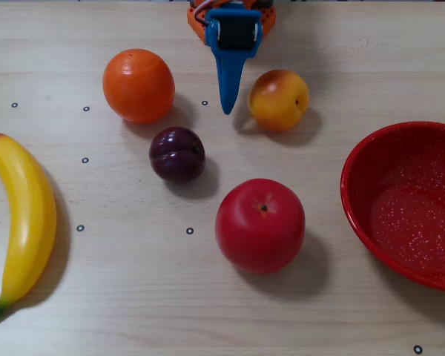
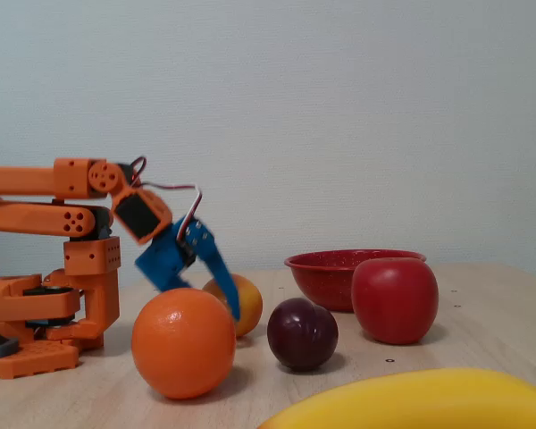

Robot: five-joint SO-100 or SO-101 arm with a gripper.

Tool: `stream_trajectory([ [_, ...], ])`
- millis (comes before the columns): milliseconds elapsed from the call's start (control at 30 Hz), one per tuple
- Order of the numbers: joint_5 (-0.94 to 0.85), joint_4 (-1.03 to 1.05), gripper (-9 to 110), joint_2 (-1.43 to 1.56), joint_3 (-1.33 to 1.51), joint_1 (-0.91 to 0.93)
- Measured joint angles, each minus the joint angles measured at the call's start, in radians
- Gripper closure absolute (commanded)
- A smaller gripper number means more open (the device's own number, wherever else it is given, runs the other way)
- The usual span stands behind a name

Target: Put plum in the red bowl.

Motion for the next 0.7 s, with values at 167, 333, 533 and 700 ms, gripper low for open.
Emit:
stream_trajectory([
  [167, -0.021, 0.003, 102, -0.103, -0.143, 0.0],
  [333, -0.074, 0.11, 102, -0.218, -0.316, 0.006],
  [533, -0.083, 0.219, 102, -0.44, -0.558, 0.063],
  [700, -0.107, 0.344, 102, -0.607, -0.739, 0.089],
])
